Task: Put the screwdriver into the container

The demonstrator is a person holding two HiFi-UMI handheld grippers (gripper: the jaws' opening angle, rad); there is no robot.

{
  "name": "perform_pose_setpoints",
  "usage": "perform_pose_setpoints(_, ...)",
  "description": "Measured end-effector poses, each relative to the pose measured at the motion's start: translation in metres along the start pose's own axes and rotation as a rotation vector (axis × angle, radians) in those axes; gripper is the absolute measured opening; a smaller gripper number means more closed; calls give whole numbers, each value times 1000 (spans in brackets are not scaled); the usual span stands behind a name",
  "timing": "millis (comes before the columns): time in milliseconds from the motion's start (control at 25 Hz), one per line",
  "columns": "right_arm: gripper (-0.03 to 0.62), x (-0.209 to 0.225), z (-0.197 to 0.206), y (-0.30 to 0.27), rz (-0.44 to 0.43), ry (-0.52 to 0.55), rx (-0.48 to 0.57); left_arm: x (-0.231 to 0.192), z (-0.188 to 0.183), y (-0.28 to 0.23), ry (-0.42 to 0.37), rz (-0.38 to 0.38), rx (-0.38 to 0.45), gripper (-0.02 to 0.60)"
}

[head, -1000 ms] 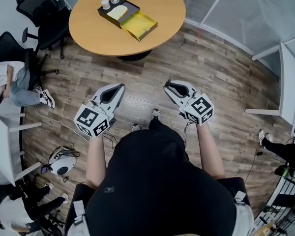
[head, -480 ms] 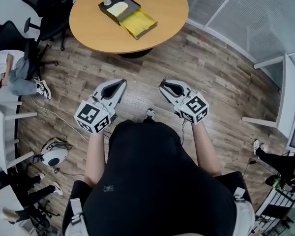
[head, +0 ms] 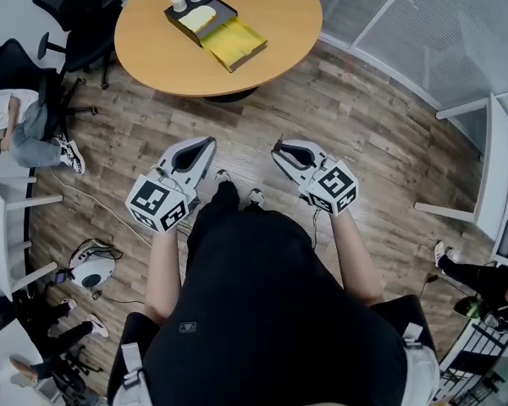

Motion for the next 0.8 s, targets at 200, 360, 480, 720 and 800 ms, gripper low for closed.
perform_pose_setpoints(200,61,5,4,-6,3,-8,-23,-9,5,-4,14,12,-11,3)
perform_pose_setpoints(360,61,14,5,-20,2,-13,-41,-27,4,-9,22,17,-21,3)
perform_pose_setpoints(480,61,21,1,-36,-7,-5,-49,-42,1,-14,24,22,-22,3)
perform_pose_setpoints(720,61,34,-8,-65,-14,5,-66,-68,-4,-25,37,40,-16,3)
perform_pose_setpoints(800,60,40,-11,-75,-12,6,-66,-78,-5,-29,39,48,-18,3)
Point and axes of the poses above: the fingertips, and each gripper's own axes: y backward along the fingers, x to its right, z out of its underside, the point moved 9 cm from there along y, backward along the fingers, and after that the axes turned 9 degrees about x, right-handed, at the moved point
